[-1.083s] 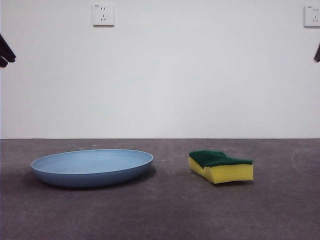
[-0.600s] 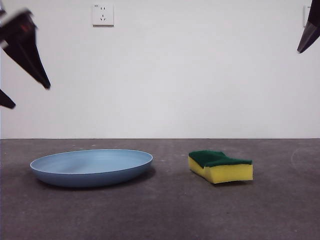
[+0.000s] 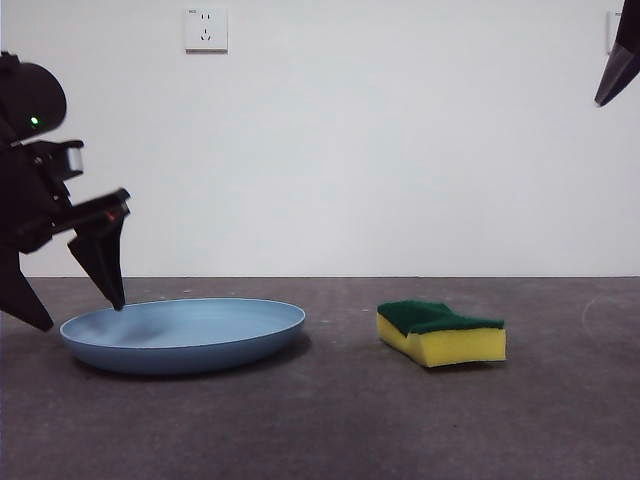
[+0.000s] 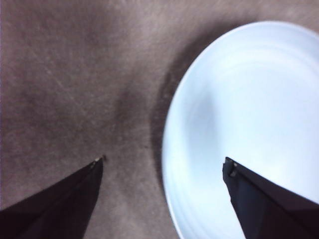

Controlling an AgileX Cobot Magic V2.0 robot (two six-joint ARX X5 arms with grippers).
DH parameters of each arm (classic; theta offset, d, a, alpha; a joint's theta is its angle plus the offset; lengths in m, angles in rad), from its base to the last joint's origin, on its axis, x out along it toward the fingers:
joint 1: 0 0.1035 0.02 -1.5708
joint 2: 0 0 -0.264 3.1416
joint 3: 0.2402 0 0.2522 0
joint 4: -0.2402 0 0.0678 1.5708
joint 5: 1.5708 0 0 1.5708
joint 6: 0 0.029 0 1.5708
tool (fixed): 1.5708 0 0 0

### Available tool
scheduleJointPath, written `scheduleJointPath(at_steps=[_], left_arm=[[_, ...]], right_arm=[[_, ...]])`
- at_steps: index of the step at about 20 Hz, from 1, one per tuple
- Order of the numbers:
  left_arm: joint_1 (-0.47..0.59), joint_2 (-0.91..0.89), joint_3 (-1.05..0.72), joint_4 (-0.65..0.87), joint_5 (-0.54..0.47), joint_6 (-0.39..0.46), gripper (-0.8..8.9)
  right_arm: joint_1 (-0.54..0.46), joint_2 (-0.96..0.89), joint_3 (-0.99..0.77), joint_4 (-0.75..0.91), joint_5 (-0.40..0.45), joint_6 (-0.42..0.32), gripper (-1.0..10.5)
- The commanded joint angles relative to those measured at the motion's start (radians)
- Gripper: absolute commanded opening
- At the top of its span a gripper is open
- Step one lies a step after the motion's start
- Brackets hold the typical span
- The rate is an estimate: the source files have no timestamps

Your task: Pick up the plate,pick up the cloth,clean the plate with the cloth

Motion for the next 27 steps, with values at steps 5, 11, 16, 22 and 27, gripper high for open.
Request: scheduleJointPath(at_steps=[5,11,16,22,27], left_arm=[[-0.043,0.066,0.001,0.042,-0.008,0.013,3.09],[-0.048,0.083,0.001,0.043,-0.008,0.063,-0.07],[-0.048,0.058,0.054,-0.016,-0.007,0.066,-0.08],[-0.082,-0.118,0.166,-0.184,-0.007,0.1,-0.08],[-0.12,-0.347,0.17,-0.244,-0.017,0.099,-0.08]], right_arm=[[0.002,0.001,0.005,0.004,-0.002,0.009,4.4],[0.003,0.001,0.005,0.015,-0.003,0.01,4.4],[0.049,0.005,0.007,0.092,-0.002,0.005,4.3],[0.213,0.133,0.114,0.126,0.03,-0.022,2.7],[0.339,0.326,0.223,0.13,0.201,-0.06,2.7]])
